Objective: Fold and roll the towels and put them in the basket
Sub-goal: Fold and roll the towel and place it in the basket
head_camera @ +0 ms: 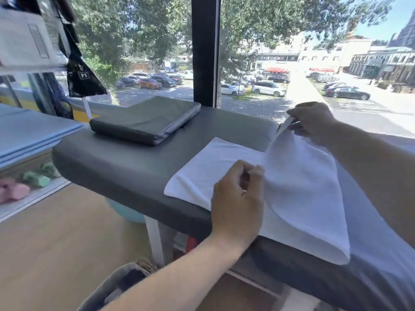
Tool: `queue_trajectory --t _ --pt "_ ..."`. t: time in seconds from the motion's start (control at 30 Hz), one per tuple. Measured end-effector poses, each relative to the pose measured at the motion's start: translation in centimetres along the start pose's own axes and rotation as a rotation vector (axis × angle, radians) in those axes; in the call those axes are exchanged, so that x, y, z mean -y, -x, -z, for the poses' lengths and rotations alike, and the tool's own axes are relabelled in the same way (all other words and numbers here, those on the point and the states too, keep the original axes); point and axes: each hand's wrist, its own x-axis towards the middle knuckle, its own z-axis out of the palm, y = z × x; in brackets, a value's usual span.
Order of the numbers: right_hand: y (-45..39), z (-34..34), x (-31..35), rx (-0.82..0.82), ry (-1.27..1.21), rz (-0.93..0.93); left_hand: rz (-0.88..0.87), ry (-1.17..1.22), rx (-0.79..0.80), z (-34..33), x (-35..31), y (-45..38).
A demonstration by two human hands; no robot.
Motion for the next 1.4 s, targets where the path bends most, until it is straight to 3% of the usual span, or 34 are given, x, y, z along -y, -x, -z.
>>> queue_trajectory --t 0.07,0.13,0.33,0.53,0.9,1.1,1.4 --pt "0.2 -5.6 0.0 0.079 0.077 -0.006 0.003 -0.073 -0.084 3.3 1.4 -0.9" --pt "-0.3 -9.7 -0.5 0.059 0.096 0.009 0.033 -0.161 -0.143 6.1 2.8 -1.9" --pt "-1.7 -14.9 -2.6 0.054 0.116 0.005 0.068 -0.430 -0.187 10.9 5.6 -3.9" --pt "-1.8 -17.5 -2.4 0.054 0.150 0.050 0.044 -0.495 -0.222 12.6 6.4 -4.6" --pt "-1.3 -22.3 -5.1 0.210 0.292 0.085 0.110 -0.506 -0.239 13.8 6.2 -5.3" --pt "-1.5 -22.3 -5.9 0.266 0.362 0.123 0.087 -0.848 -0.176 14.1 6.2 -4.9" --pt "-1.4 -21.1 -6.2 0.338 0.454 0.259 0.094 -0.875 -0.150 14.7 6.0 -5.1"
